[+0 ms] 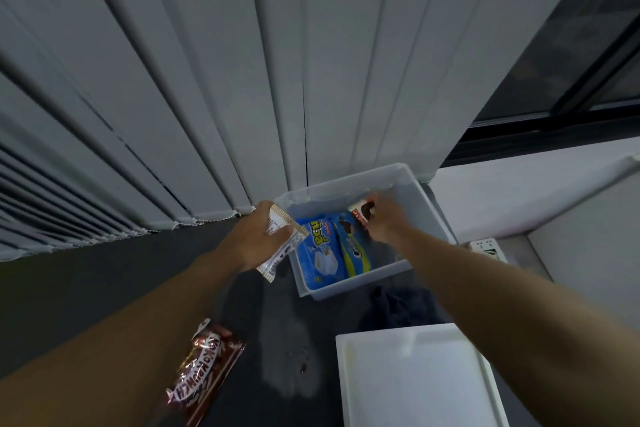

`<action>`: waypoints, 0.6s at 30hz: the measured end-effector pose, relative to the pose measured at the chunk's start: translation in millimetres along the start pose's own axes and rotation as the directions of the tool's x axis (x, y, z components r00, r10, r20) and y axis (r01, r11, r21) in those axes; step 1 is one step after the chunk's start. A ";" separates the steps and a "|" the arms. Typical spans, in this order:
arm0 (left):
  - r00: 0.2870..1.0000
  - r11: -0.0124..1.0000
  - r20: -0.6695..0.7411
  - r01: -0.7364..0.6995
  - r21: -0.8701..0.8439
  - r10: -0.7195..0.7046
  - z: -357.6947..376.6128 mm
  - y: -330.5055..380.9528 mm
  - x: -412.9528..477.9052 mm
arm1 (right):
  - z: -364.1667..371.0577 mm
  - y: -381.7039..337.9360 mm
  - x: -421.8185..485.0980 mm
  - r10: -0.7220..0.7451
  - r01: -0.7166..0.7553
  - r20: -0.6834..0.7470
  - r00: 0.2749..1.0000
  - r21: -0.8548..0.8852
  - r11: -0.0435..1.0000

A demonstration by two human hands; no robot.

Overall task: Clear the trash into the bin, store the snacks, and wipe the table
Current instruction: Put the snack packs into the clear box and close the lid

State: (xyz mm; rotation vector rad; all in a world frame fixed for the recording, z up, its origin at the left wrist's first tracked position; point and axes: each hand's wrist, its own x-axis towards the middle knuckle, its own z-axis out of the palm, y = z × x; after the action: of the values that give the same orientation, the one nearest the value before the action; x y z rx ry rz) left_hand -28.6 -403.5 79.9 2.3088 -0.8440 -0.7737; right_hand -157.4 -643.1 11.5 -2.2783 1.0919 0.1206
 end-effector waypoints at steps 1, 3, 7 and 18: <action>1.000 1.000 0.002 -0.003 0.003 0.003 0.3 -0.5 0.8 | 4.6 2.2 3.7 0.010 -0.008 0.059 0.998 -0.035 0.999; 1.000 1.000 0.015 -0.012 0.006 0.012 1.1 -1.4 2.6 | 13.2 8.4 8.1 0.048 -0.023 0.170 0.984 -0.143 0.989; 0.999 0.999 0.047 -0.025 0.042 0.023 0.6 -1.7 4.9 | 22.1 19.3 14.2 0.121 -0.059 0.263 0.957 -0.232 0.971; 1.000 0.988 -0.029 -0.007 0.153 0.011 -8.6 10.2 5.0 | -10.9 14.2 -11.5 -0.221 0.191 -0.070 0.973 -0.300 0.935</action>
State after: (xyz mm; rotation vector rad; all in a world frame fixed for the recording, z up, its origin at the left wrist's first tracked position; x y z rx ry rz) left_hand -23.5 -411.1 90.8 2.4426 -0.9290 -0.6903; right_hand -177.3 -648.2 17.4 -2.6766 0.9255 0.0849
